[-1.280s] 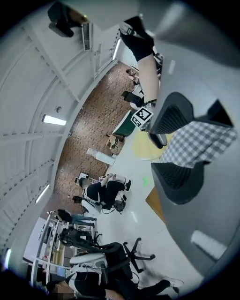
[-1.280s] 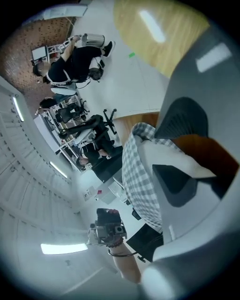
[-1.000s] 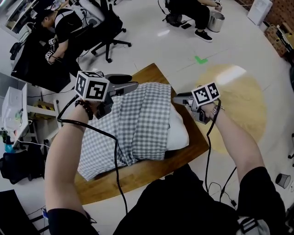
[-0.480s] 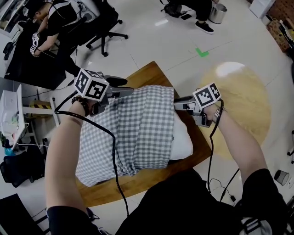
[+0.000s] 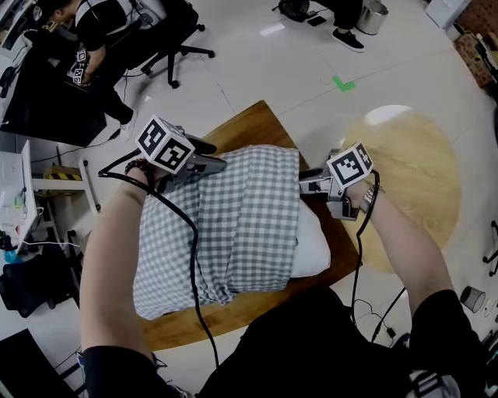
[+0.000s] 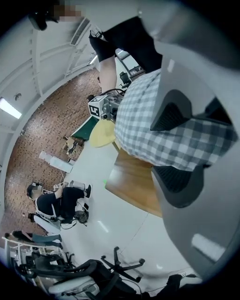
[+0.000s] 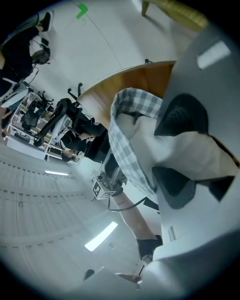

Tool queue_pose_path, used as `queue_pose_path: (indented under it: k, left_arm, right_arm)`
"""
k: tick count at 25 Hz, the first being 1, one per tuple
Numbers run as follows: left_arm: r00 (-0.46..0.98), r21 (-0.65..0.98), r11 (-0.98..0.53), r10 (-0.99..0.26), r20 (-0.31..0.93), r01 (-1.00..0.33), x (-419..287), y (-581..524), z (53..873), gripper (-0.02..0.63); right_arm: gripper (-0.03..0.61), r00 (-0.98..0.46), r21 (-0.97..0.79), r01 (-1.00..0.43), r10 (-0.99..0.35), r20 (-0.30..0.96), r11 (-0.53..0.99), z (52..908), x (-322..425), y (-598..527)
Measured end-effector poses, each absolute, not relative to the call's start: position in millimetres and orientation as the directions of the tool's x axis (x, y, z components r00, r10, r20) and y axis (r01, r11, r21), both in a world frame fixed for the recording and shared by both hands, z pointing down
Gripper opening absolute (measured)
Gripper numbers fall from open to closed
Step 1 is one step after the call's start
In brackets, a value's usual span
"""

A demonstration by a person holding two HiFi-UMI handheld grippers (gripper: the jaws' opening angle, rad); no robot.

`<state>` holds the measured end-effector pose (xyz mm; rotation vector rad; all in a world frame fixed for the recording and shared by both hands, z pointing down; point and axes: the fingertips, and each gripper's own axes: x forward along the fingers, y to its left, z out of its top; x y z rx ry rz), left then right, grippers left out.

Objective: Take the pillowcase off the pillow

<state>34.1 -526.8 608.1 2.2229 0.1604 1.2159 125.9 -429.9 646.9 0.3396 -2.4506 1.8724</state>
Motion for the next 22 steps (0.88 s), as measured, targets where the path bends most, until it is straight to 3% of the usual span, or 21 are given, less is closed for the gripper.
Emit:
queue_pose_path:
  k: [3, 6, 7, 13, 22]
  left_arm:
    - [0.56, 0.579, -0.797, 0.404, 0.723, -0.173, 34, -526, 616, 0.22]
    - [0.554, 0.588, -0.79, 0.415, 0.722, -0.174, 36, -518, 623, 0.143]
    - [0.558, 0.589, -0.788, 0.412, 0.72, -0.179, 36, -518, 623, 0.117]
    - [0.626, 0.563, -0.798, 0.331, 0.706, -0.214, 22, -526, 604, 0.021]
    - [0.662, 0.491, -0.822, 0.198, 0.723, -0.29, -4, -510, 575, 0.014]
  right_arm:
    - [0.156, -0.979, -0.947, -0.186, -0.127, 0.158, 0.26, 642, 124, -432]
    - [0.037, -0.978, -0.931, -0.202, -0.113, 0.175, 0.305, 643, 125, -426]
    - [0.026, -0.977, -0.924, -0.207, -0.111, 0.181, 0.322, 642, 124, -425]
    - [0.015, -0.964, -0.888, -0.261, -0.155, 0.217, 0.378, 623, 128, -425]
    - [0.014, -0.929, -0.785, -0.368, -0.236, 0.286, 0.498, 589, 131, -395]
